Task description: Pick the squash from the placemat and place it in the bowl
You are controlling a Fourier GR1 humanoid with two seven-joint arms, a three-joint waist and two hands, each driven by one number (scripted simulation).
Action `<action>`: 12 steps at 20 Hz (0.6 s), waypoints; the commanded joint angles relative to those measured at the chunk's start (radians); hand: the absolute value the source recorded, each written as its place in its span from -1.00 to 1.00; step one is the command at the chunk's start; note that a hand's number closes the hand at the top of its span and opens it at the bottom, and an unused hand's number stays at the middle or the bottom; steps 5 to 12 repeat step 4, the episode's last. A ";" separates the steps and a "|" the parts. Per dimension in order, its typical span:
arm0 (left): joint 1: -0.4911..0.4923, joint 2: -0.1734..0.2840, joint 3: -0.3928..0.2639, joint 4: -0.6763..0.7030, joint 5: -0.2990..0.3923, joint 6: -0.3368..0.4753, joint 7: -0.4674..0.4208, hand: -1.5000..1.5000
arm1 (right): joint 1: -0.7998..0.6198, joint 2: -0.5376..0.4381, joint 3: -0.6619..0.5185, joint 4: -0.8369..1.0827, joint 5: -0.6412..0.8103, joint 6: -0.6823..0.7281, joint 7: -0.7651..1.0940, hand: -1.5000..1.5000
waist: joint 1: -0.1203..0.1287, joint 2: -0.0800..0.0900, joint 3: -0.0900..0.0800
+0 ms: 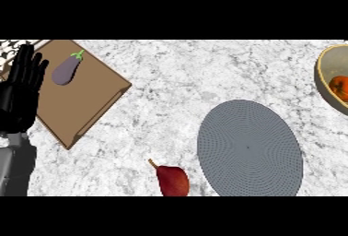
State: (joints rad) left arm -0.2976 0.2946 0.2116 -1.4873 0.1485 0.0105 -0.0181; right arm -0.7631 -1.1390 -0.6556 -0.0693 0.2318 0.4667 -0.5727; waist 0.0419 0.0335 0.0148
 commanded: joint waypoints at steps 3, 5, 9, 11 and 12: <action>-0.019 0.012 0.014 0.009 0.006 0.001 0.009 0.00 | 0.069 -0.033 -0.034 0.002 -0.033 0.075 -0.044 -1.00 | -0.007 0.006 0.005; 0.003 -0.008 0.002 0.007 0.001 0.007 0.000 0.00 | 0.071 -0.046 -0.042 0.007 -0.041 0.089 -0.031 -1.00 | -0.004 0.006 0.005; 0.003 -0.008 0.002 0.007 0.001 0.007 0.000 0.00 | 0.071 -0.046 -0.042 0.007 -0.041 0.089 -0.031 -1.00 | -0.004 0.006 0.005; 0.003 -0.008 0.002 0.007 0.001 0.007 0.000 0.00 | 0.071 -0.046 -0.042 0.007 -0.041 0.089 -0.031 -1.00 | -0.004 0.006 0.005; 0.003 -0.008 0.002 0.007 0.001 0.007 0.000 0.00 | 0.071 -0.046 -0.042 0.007 -0.041 0.089 -0.031 -1.00 | -0.004 0.006 0.005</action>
